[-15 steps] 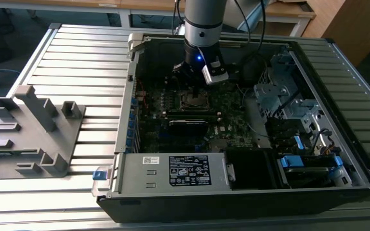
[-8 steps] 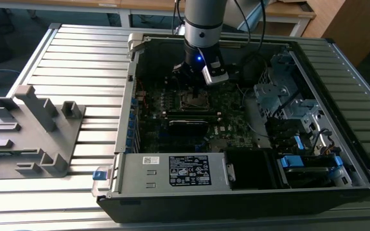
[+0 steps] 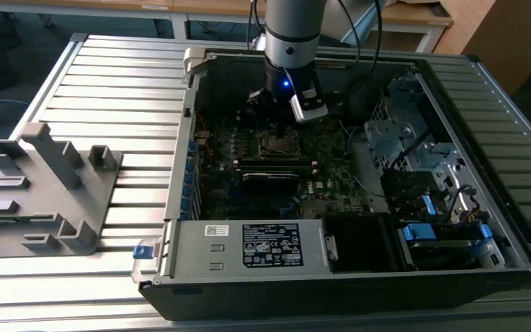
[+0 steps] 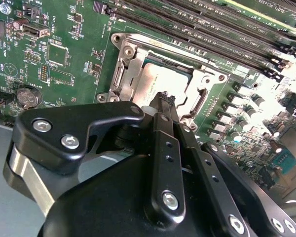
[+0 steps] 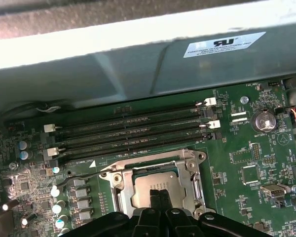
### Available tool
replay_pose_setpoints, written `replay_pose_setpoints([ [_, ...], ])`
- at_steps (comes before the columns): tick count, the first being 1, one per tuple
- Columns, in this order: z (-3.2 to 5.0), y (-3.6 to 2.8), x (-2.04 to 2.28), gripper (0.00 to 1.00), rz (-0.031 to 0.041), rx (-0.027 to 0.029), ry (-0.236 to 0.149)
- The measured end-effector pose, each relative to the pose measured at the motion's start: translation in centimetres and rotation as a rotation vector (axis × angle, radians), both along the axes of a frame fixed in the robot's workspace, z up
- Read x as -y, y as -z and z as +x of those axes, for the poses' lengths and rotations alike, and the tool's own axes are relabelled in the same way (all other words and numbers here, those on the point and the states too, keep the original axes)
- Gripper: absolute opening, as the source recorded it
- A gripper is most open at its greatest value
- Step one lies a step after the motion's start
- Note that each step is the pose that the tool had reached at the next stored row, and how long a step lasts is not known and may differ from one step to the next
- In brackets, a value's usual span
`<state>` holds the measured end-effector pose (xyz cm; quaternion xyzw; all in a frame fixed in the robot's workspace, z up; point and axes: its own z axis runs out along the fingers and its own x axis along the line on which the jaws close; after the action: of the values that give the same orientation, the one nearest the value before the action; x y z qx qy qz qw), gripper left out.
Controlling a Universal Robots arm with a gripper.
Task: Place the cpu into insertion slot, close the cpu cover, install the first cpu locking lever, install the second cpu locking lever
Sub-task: 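Install the first cpu locking lever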
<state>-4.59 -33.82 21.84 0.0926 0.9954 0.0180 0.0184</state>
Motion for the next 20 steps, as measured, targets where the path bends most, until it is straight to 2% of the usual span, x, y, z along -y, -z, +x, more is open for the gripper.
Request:
replay_pose_setpoints([
  [7,0.00,-0.03,0.00,0.10,-0.0002,-0.0001,0.000],
  [10,0.00,-0.24,0.00,0.10,-0.0001,-0.0001,0.000],
  [20,0.00,-1.91,0.00,0.10,0.0014,-0.0002,0.000],
])
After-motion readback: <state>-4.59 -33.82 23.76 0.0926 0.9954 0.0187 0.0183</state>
